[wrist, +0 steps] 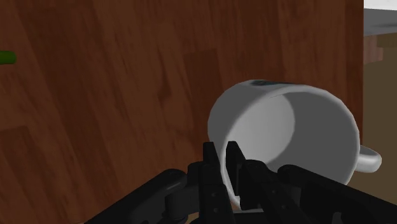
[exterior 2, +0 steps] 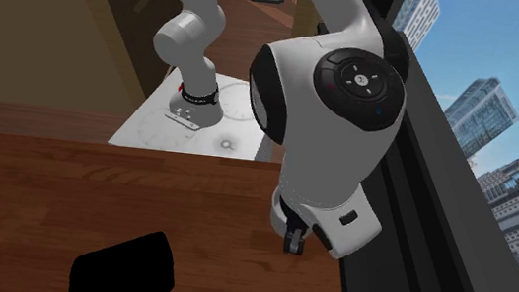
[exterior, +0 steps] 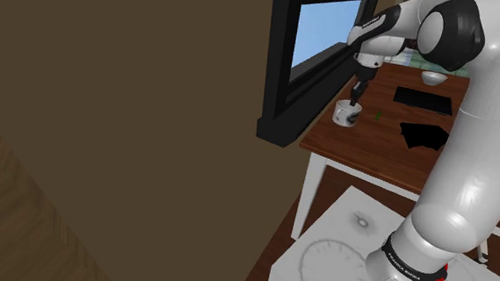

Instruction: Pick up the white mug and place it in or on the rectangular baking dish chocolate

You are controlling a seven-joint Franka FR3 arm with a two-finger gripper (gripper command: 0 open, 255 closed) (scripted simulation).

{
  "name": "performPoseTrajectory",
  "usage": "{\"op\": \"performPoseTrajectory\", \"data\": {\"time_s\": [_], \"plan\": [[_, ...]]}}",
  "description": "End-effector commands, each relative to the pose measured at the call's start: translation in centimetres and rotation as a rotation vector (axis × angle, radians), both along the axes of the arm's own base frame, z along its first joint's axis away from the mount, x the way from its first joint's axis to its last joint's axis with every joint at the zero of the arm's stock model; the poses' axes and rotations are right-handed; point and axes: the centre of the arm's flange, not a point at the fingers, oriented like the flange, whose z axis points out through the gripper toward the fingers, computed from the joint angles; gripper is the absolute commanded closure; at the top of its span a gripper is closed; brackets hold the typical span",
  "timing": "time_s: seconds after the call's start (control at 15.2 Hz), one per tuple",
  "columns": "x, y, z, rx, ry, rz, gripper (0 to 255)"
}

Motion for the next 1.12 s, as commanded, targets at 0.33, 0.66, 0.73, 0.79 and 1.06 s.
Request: {"op": "performPoseTrajectory", "data": {"time_s": [0.33, 0.66, 0.73, 0.79, 1.06], "plan": [[0.0, -0.1, 3.7, 0.0, 0.0, 0.0, 255], [0.0, -0.1, 6.3, 0.0, 0.0, 0.0, 255], [0.0, -0.1, 6.9, 0.0, 0.0, 0.0, 255], [0.0, -0.1, 7.4, 0.0, 0.0, 0.0, 255], [-3.3, -2.4, 7.8, 0.0, 0.0, 0.0, 255]]}}
